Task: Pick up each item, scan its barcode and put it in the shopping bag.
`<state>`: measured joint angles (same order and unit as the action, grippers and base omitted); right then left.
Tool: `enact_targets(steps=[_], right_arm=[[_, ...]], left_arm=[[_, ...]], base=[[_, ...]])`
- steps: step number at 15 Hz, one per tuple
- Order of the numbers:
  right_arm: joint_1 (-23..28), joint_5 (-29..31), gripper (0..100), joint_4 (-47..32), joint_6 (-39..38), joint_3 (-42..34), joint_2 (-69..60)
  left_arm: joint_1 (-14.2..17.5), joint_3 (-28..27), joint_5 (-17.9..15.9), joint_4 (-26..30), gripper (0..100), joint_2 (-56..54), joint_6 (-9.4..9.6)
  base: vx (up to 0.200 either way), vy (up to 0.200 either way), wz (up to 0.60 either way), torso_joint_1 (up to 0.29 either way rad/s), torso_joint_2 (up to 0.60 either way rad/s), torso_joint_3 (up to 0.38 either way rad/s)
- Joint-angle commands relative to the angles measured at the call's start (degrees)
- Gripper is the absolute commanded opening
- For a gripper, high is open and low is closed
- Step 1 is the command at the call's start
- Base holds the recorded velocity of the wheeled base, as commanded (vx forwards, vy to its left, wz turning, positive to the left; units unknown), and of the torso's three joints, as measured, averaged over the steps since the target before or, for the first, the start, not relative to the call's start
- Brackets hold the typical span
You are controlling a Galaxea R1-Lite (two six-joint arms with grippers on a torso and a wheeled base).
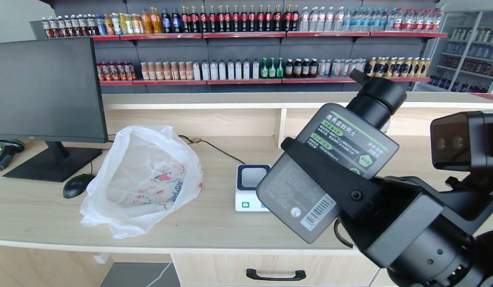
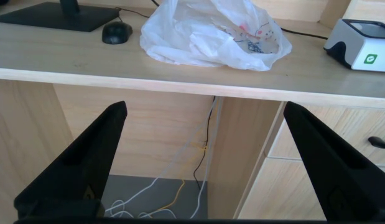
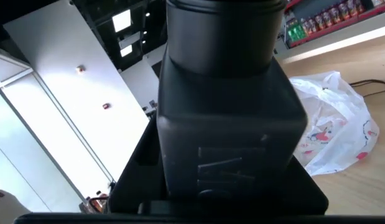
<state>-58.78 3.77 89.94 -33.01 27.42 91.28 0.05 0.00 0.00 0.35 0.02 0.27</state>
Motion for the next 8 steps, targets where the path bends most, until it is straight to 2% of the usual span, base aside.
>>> enact_targets(steps=[1, 8], right_arm=[[-0.10, 0.10, 0, 0.06, -0.56, 2.03, 1.00], [-0.02, 0.19, 0, 0.06, -0.65, 2.73, 1.35]], left_arm=[[0.04, 0.00, 0.00, 0.00, 100, -0.02, 0.00], [0.04, 0.00, 0.00, 0.00, 100, -0.02, 0.00]], base=[[0.000, 0.000, 0.00, 0.000, 0.00, 0.000], [0.000, 0.000, 0.00, 0.000, 0.00, 0.000]])
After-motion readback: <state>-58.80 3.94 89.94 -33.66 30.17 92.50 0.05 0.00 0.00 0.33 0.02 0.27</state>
